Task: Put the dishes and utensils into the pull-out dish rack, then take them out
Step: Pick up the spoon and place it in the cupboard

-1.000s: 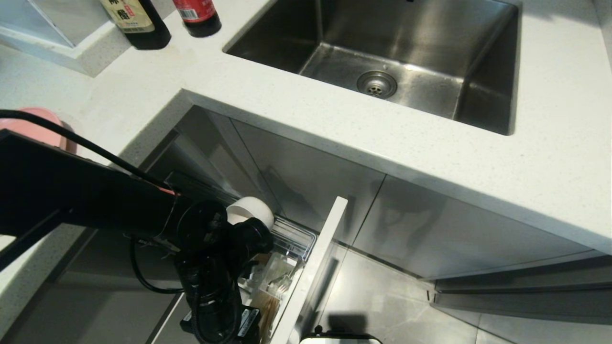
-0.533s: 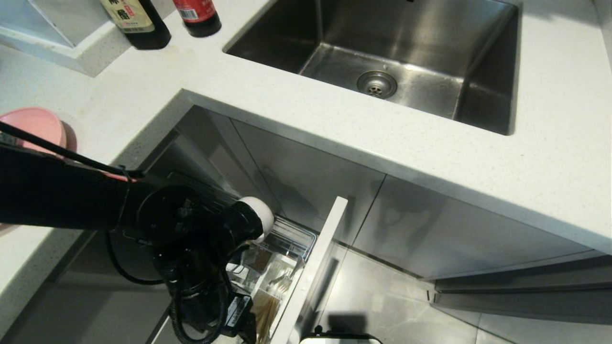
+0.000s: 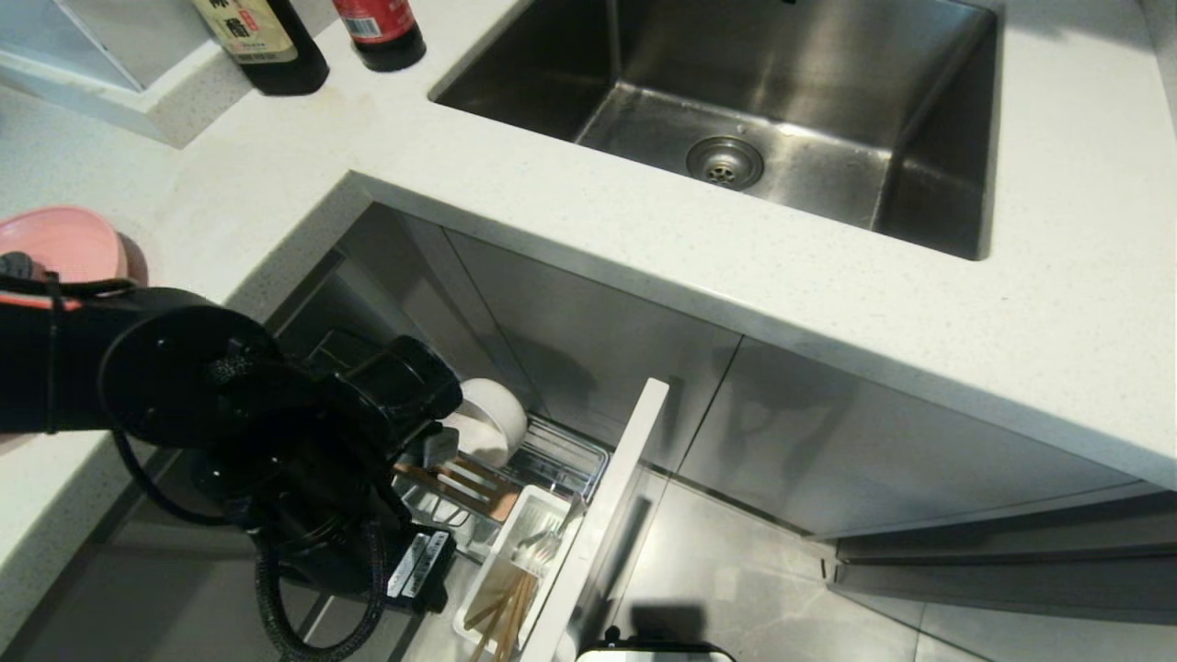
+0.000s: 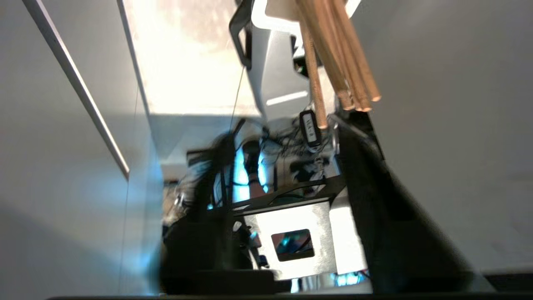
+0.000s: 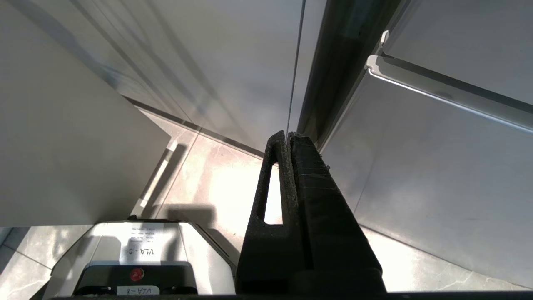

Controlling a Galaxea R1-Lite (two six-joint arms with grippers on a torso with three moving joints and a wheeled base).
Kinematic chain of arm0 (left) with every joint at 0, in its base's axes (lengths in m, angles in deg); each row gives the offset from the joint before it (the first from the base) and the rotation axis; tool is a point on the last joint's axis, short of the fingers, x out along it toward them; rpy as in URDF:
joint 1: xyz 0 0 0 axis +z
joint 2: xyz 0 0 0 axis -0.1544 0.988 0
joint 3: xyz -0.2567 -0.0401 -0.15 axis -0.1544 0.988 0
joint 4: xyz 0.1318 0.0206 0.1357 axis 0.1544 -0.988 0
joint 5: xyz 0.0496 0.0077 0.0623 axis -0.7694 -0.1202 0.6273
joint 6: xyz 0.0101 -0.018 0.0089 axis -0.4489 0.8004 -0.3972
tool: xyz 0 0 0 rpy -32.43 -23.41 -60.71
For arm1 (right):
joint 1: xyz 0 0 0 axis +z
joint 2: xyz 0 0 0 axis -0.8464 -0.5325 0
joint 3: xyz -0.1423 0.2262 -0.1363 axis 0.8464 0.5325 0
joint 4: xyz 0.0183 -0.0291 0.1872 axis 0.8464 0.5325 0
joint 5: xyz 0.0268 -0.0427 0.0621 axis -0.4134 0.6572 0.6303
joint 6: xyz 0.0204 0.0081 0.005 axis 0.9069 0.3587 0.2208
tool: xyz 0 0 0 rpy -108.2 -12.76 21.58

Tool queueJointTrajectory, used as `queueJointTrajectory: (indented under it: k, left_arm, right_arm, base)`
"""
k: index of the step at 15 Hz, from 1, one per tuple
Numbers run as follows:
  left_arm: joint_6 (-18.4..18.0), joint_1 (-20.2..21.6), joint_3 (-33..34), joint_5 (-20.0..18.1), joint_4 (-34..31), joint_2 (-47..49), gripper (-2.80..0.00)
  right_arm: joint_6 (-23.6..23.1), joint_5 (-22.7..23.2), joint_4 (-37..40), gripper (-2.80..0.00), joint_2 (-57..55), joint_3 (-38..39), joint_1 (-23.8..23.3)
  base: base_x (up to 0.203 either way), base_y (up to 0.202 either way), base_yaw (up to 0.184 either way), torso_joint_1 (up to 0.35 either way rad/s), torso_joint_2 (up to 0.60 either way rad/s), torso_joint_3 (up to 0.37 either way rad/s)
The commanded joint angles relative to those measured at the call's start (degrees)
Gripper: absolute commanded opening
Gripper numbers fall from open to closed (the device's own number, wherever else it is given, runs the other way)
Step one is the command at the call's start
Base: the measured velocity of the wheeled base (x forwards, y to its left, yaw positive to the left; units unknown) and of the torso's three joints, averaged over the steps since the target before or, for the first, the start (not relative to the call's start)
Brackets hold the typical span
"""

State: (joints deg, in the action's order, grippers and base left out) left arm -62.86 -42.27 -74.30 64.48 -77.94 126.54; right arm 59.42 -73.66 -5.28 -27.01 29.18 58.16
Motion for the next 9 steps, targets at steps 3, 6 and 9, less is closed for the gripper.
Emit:
queueJointTrajectory:
  k: [3,6,9]
  left_arm:
    - [0.7,0.0,0.0,0.0,-0.2,-5.4,-2.80]
    - [1.0,0.0,0.0,0.1,-0.2,-7.9,-2.80]
    - [1.1,0.0,-0.5,0.7,-0.1,-11.0,-2.80]
  right_arm:
    - [0.0,0.0,0.0,-2.80,0.0,0.1,0.0]
    - [0.0,0.0,0.0,-2.80,0.0,0.1,0.0]
    - [0.0,0.0,0.0,-2.80,0.0,0.1,0.0]
  base:
    - [0.000,0.000,0.000,0.000,0.00,0.000]
    - [0.000,0.000,0.000,0.000,0.00,0.000]
    - [0.000,0.000,0.000,0.000,0.00,0.000]
